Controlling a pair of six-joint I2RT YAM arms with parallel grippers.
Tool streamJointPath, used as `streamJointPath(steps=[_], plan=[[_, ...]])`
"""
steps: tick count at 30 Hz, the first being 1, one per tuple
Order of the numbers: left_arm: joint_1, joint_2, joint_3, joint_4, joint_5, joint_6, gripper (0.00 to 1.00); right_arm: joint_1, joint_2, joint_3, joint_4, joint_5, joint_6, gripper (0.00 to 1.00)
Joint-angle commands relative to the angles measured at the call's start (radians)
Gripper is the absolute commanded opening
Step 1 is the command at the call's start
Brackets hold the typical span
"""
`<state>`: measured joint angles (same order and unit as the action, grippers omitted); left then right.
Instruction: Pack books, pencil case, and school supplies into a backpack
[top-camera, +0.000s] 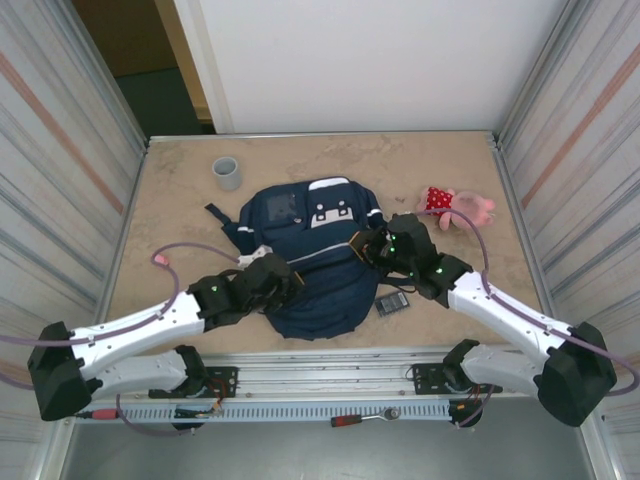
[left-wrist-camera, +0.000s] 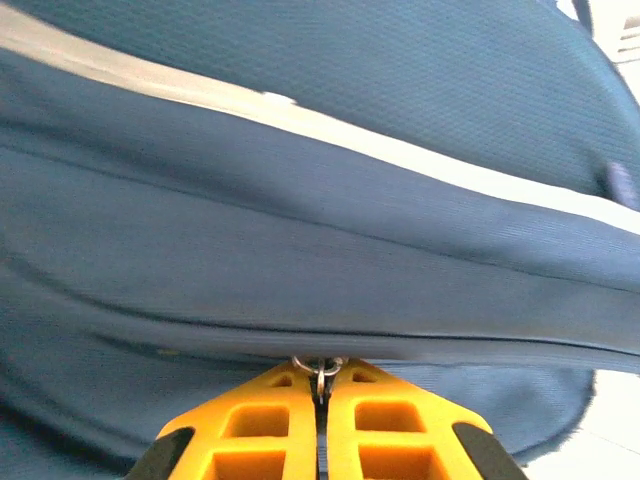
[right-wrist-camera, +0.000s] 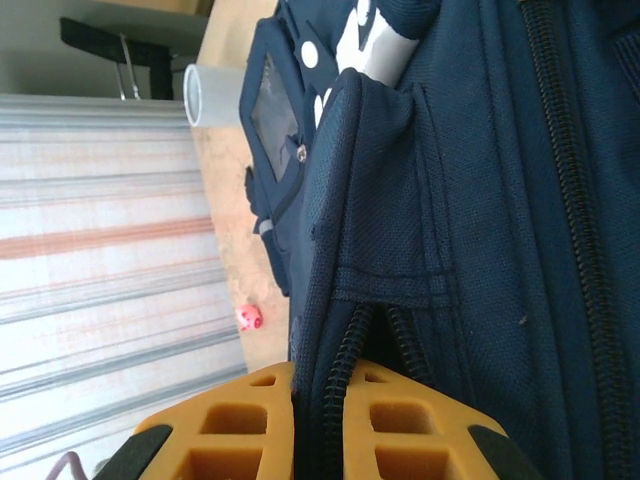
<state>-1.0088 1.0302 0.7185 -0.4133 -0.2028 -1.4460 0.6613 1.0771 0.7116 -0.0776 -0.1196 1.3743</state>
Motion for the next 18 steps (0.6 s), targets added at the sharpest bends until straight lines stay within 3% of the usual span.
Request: streamJointPath(steps=[1,2,6,8,15,16,18], plan=[[0.028,-0.041,-0.042,-0.098,-0.093,0.062,0.00,-0.034,-0.057,0.046,0.009,0.007,-0.038,0.00],[0.031,-0.044,-0.048,-0.069,-0.088,0.085,0.00,-0.028,-0.054,0.045,0.007,0.001,-0.029,0.03],[0.037,-0.014,-0.022,0.013,-0.056,0.161,0.00,0.037,-0.034,0.017,0.030,0.030,0.024,0.32],[0.037,0.014,0.002,0.030,-0.034,0.183,0.00,0.076,-0.019,0.001,0.059,0.055,0.051,0.36],[0.037,0.056,0.017,0.096,0.019,0.210,0.00,0.158,0.075,0.020,0.139,0.077,0.074,0.36],[0.036,0.056,0.017,0.090,0.014,0.215,0.00,0.159,0.091,0.028,0.142,0.069,0.072,0.34],[0.037,0.046,0.015,0.066,-0.007,0.217,0.00,0.158,0.114,0.039,0.148,0.053,0.062,0.22]])
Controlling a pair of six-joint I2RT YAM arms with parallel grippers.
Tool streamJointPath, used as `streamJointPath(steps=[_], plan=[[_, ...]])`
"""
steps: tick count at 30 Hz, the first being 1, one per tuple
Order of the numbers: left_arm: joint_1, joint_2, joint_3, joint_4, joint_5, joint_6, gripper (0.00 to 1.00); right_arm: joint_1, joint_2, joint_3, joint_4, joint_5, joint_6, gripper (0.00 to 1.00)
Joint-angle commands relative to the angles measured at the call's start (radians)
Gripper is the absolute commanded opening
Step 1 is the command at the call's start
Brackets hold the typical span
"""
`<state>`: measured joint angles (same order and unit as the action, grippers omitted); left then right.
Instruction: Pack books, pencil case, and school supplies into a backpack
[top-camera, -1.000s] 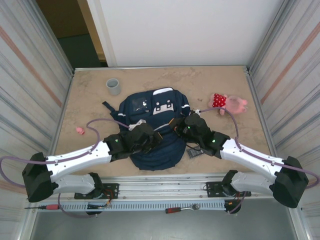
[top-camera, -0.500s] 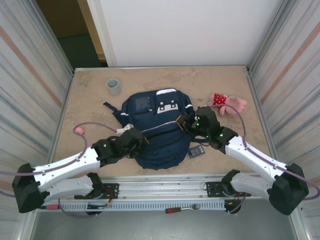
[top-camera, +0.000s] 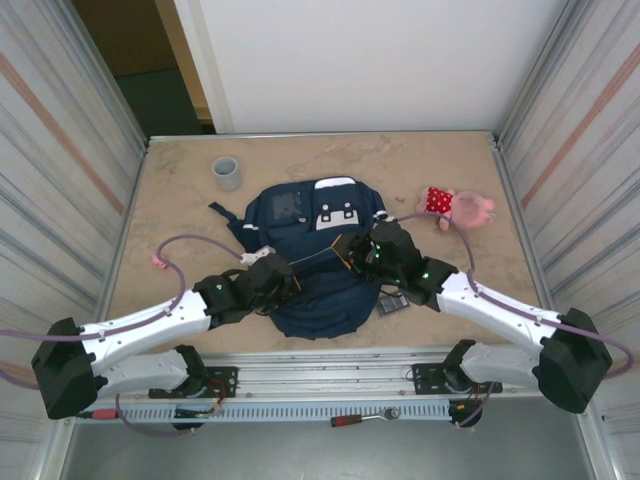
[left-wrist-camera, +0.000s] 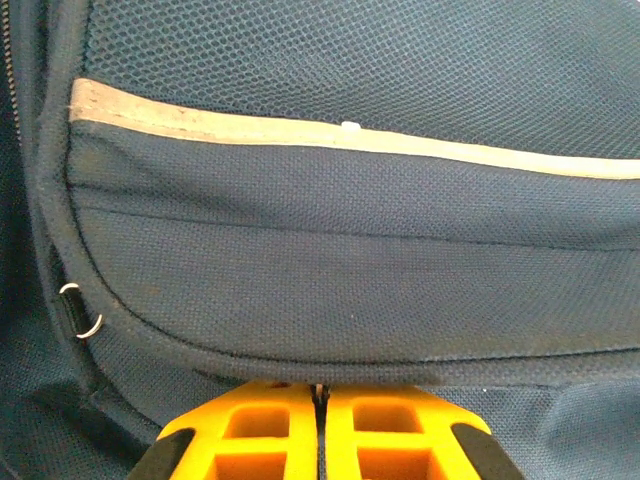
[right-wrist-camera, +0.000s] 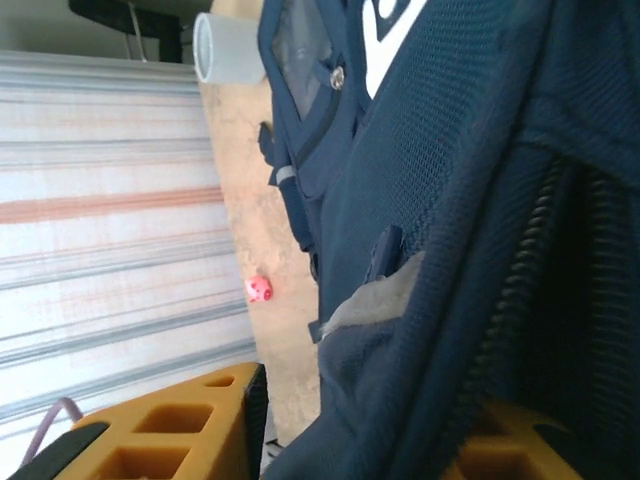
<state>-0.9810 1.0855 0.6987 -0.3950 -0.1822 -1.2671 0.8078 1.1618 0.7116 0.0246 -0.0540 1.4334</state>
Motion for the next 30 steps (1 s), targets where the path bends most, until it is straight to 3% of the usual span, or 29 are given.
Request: streamJointPath(steps=[1,4,12,16,17,18,19,20,21,27,30], plan=[[0.009,-0.021,0.033,0.030,-0.045,0.040,0.00,0.007,0.038,0.044,0.042,-0.026,-0.010,0.14],[0.026,-0.059,0.019,-0.031,-0.089,0.055,0.00,-0.040,0.033,0.058,0.022,-0.094,-0.053,0.00],[0.176,-0.196,-0.076,-0.113,-0.103,0.159,0.00,-0.259,-0.016,0.174,-0.181,-0.389,-0.243,0.00],[0.215,-0.212,-0.085,-0.090,-0.077,0.235,0.00,-0.287,0.001,0.195,-0.205,-0.416,-0.251,0.00],[0.217,-0.210,-0.082,-0.084,-0.071,0.245,0.00,-0.284,0.005,0.192,-0.195,-0.406,-0.239,0.02],[0.217,-0.208,-0.081,-0.067,-0.057,0.257,0.00,-0.275,0.008,0.187,-0.181,-0.387,-0.222,0.11],[0.217,-0.202,-0.081,-0.047,-0.041,0.263,0.00,-0.257,0.012,0.182,-0.170,-0.356,-0.203,0.29],[0.217,-0.197,-0.082,-0.035,-0.029,0.260,0.00,-0.237,0.013,0.179,-0.162,-0.325,-0.190,0.41],[0.217,-0.188,-0.079,-0.022,-0.015,0.256,0.00,-0.210,0.020,0.178,-0.151,-0.286,-0.177,0.47],[0.217,-0.138,-0.064,0.020,0.031,0.250,0.00,-0.053,0.089,0.157,-0.056,-0.128,-0.094,0.50],[0.217,-0.130,-0.055,0.027,0.037,0.259,0.00,-0.019,0.136,0.154,-0.014,-0.111,-0.072,0.43]])
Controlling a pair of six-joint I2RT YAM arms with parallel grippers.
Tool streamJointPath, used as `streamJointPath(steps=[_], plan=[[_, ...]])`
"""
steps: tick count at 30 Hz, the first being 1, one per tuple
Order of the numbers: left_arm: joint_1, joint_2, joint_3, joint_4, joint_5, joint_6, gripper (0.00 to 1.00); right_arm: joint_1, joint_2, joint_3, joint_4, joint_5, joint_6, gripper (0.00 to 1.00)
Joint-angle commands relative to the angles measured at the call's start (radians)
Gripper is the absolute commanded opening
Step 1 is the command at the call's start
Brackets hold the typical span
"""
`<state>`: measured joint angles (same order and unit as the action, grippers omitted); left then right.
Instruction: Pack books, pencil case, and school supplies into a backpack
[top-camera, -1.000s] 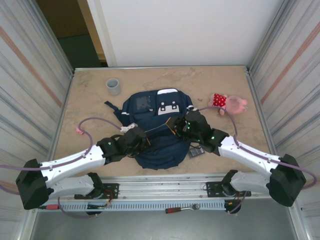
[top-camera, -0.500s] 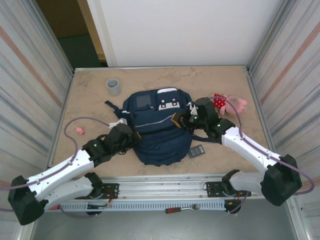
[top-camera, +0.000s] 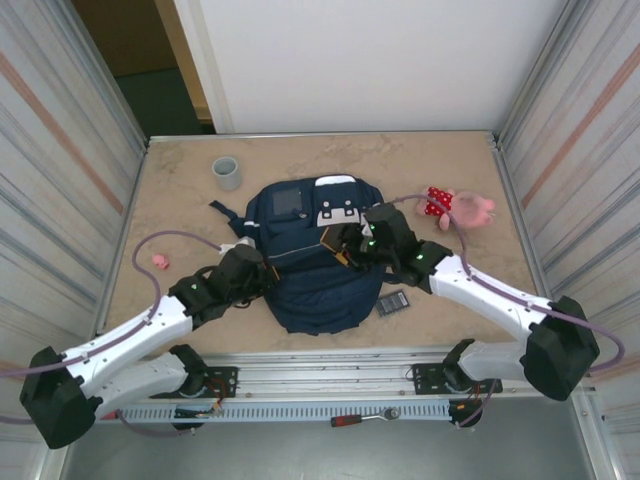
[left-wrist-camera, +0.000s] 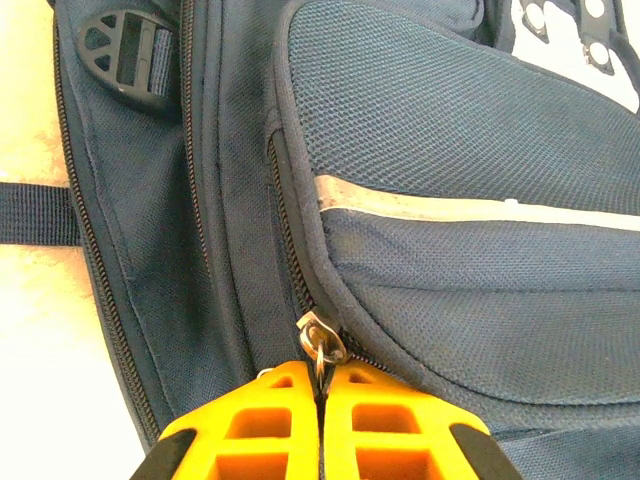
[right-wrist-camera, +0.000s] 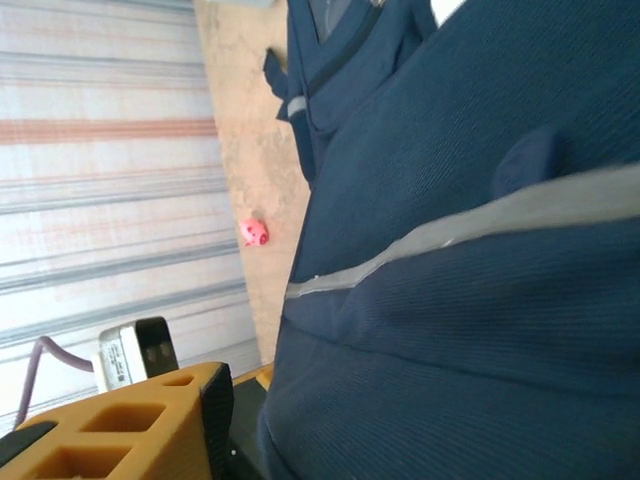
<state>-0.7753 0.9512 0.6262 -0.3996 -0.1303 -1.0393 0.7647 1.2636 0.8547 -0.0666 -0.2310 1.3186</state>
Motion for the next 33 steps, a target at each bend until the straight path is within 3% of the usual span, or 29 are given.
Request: streamJointPath(steps=[1,4,8,14,18,33], plan=[[0.011,0.004,0.019,0.026,-0.023,0.037,0.00,0.025,0.048,0.015,0.086,0.055,0.043,0.34],[0.015,-0.008,0.015,-0.004,-0.057,0.055,0.00,0.011,0.064,0.045,0.067,0.007,-0.001,0.12],[0.062,-0.035,-0.017,-0.016,-0.075,0.097,0.00,-0.051,0.046,0.105,-0.021,-0.116,-0.111,0.00],[0.148,-0.039,-0.023,-0.013,-0.083,0.223,0.00,-0.166,0.024,0.187,-0.125,-0.332,-0.269,0.00],[0.184,-0.032,-0.017,0.014,-0.074,0.292,0.06,-0.207,0.053,0.241,-0.146,-0.446,-0.303,0.00],[0.203,-0.044,-0.047,0.047,-0.092,0.372,0.17,-0.234,0.100,0.307,-0.165,-0.544,-0.311,0.00]])
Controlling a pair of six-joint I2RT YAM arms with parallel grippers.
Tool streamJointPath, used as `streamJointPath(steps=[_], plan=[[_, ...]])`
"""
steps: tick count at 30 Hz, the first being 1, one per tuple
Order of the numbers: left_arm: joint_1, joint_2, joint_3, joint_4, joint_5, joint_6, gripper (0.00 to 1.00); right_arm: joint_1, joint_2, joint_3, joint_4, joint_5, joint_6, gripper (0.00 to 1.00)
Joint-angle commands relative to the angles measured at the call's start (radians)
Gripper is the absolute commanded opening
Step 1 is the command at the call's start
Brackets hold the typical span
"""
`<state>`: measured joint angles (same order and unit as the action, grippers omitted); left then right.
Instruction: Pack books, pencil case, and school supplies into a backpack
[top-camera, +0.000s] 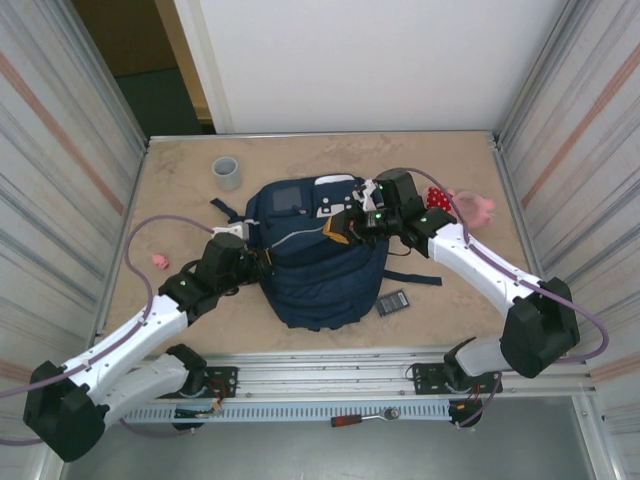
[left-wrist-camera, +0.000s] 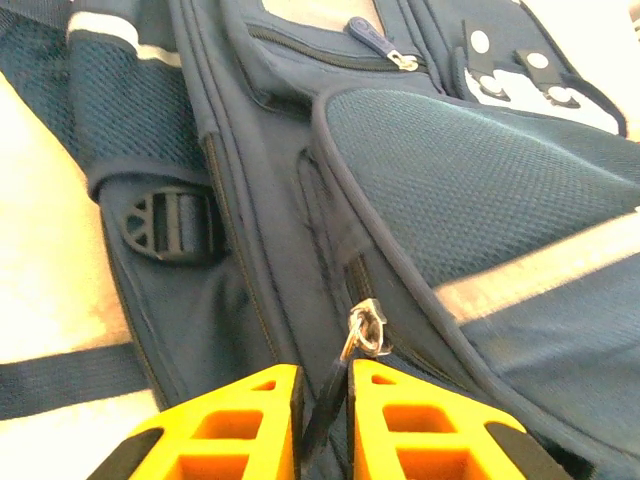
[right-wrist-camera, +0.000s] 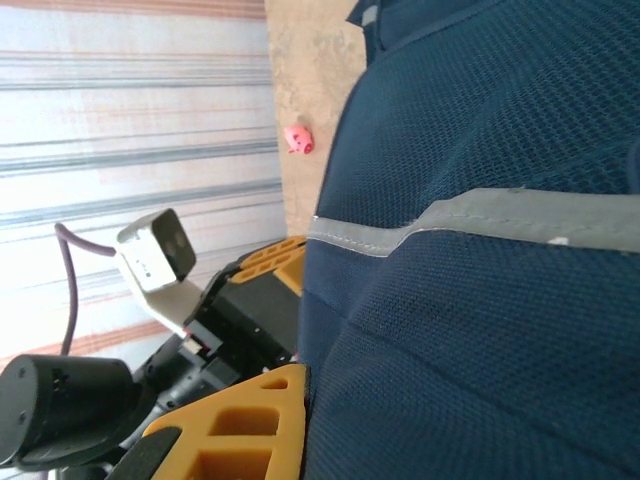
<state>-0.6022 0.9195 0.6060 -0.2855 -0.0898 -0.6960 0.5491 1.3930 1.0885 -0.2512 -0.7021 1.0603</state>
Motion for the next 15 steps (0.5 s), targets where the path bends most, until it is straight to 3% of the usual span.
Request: streamJointPath(steps=[1,4,11,15], plan=[[0.031,-0.013,-0.030,-0.063,-0.133,0.031,0.12,-0.020,-0.029,0.071,0.020,-0.074,-0.052,0.00],[0.033,-0.010,-0.036,-0.061,-0.149,0.038,0.00,-0.019,-0.028,0.070,0.022,-0.079,-0.052,0.00],[0.064,0.017,-0.042,-0.037,-0.194,0.092,0.00,-0.026,-0.040,0.093,-0.021,-0.118,-0.075,0.00],[0.117,0.031,-0.035,-0.020,-0.160,0.102,0.10,-0.036,-0.057,0.086,-0.049,-0.071,-0.081,0.00]])
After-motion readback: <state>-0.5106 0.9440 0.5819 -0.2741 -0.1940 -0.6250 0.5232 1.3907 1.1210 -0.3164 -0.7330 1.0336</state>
